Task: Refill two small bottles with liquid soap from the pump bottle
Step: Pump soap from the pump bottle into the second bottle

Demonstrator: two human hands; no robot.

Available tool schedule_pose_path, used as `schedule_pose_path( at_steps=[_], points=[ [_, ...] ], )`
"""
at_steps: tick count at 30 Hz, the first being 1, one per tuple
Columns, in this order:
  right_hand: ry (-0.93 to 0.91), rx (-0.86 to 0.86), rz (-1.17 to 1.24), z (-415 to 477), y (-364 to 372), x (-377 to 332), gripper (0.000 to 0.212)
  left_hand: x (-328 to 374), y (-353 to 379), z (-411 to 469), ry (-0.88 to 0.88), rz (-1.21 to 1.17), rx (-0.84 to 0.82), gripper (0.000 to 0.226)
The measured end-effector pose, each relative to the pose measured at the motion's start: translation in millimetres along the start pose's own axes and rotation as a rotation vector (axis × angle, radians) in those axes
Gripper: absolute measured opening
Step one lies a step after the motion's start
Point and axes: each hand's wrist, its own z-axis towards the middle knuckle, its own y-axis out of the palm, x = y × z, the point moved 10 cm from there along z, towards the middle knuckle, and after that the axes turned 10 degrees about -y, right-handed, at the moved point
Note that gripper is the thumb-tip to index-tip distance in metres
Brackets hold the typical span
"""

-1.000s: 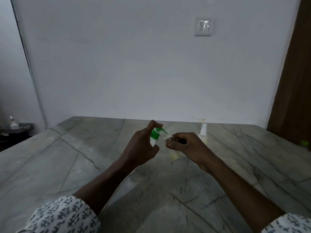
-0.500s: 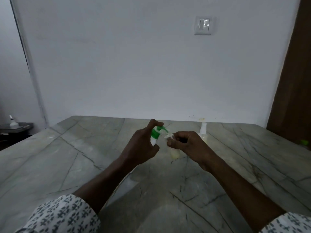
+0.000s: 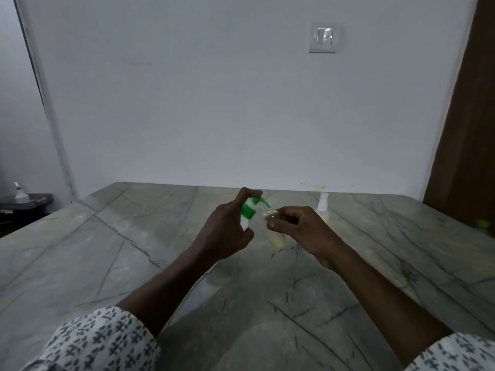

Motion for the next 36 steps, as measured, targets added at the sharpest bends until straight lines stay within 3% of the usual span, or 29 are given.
schedule_pose_path(
  at_steps=[6,14,25,36],
  points=[
    [0.013,-0.025,-0.018,-0.2,4.6,2.6,0.017,-2.9,-0.2,0.1,-0.016,-0.014,-0.002,0.061],
    [-0.014,-0.016,-0.045,0.0,-5.5,-0.5,0.017,-4.0,4.9,2.1,-0.022,0.018,-0.054,0.074],
    [0.019,-0.078,-0.03,-3.2,-0.5,4.6,0.016,-2.0,5.1,1.2,-0.02,0.018,-0.076,0.062],
    [-0.028,-0.084,0.034,0.0,-2.1,-0.9,0.015,-5.1,2.6,0.9,-0.008,0.034,-0.071,0.073]
  ],
)
